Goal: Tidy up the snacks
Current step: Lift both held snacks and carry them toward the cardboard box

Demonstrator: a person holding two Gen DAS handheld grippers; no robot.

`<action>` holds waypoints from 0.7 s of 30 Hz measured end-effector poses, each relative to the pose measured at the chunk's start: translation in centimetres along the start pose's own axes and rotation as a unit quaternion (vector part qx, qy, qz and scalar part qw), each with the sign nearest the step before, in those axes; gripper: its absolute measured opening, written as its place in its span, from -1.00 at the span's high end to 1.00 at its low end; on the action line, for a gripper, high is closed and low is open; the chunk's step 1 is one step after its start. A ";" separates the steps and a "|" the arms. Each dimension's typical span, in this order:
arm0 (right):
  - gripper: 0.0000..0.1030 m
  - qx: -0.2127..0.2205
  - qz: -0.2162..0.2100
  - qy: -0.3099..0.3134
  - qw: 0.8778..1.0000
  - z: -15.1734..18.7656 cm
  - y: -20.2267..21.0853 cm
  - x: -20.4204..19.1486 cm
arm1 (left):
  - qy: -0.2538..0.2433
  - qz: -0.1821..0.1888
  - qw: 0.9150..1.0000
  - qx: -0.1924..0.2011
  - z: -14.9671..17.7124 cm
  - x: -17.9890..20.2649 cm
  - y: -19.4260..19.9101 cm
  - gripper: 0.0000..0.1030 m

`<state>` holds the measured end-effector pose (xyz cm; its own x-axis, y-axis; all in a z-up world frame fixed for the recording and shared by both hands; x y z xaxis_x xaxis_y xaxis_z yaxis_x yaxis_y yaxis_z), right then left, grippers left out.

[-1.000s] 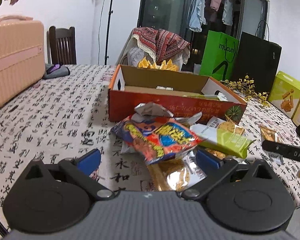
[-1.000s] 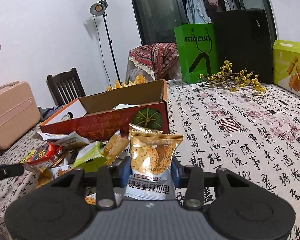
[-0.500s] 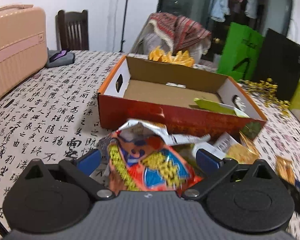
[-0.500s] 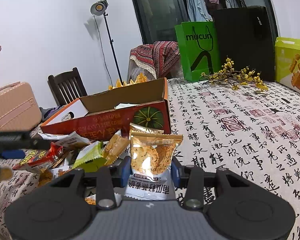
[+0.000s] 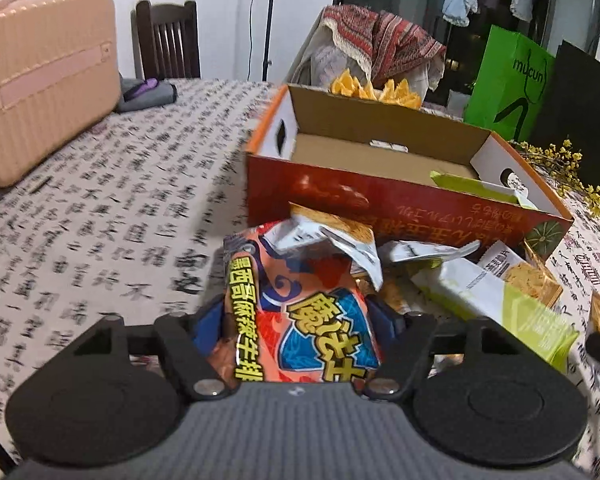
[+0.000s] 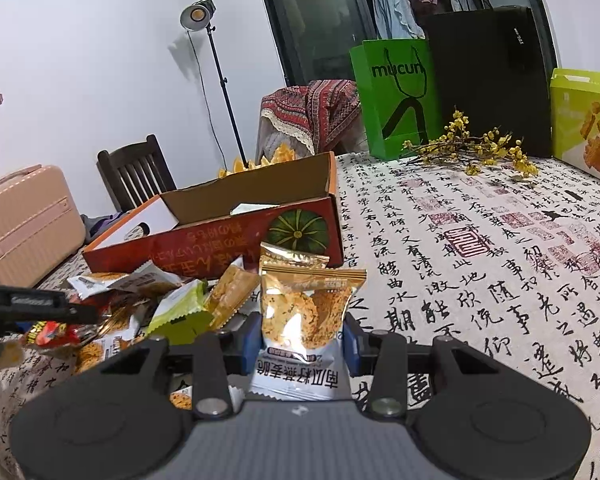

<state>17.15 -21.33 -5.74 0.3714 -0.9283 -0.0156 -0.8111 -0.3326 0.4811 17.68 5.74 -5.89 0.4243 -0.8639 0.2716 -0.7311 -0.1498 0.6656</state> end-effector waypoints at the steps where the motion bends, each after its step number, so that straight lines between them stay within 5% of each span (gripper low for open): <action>1: 0.22 0.000 -0.001 0.000 1.000 0.0 0.0 -0.1 | -0.003 0.000 1.000 0.007 -0.1 -0.4 0.4 -0.42; 6: 0.22 -0.001 -0.003 0.004 1.000 0.1 0.1 -0.5 | -0.049 -0.018 0.996 0.067 -0.8 -1.7 2.9 -0.41; 10: 0.22 0.000 -0.002 0.005 1.000 0.0 0.2 -0.6 | -0.138 -0.054 0.981 0.129 -0.6 -1.1 4.7 -0.41; 15: 0.22 0.001 -0.003 0.012 1.000 -0.1 0.5 -1.2 | -0.199 -0.081 0.965 0.150 0.0 -0.4 4.6 -0.41; 21: 0.22 0.003 0.000 0.017 1.000 -0.5 0.7 -1.5 | -0.168 -0.054 0.973 0.149 -0.9 -1.5 4.9 -0.41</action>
<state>16.19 -20.11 -4.96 0.3866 -0.9221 0.0144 -0.8134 -0.3336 0.4765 13.92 6.70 -2.44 0.3452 -0.9363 -0.0640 -0.8361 -0.3378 0.4321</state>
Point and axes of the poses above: each gripper's, at about its wrist camera, not at the fingertips, and y roughly against the way its jaws point, x to its right, z to its underside, the point moved 10 cm from there along -y, roughly the way its jaws point, and after that the axes turned 14 degrees about y, right-handed, at the moved point
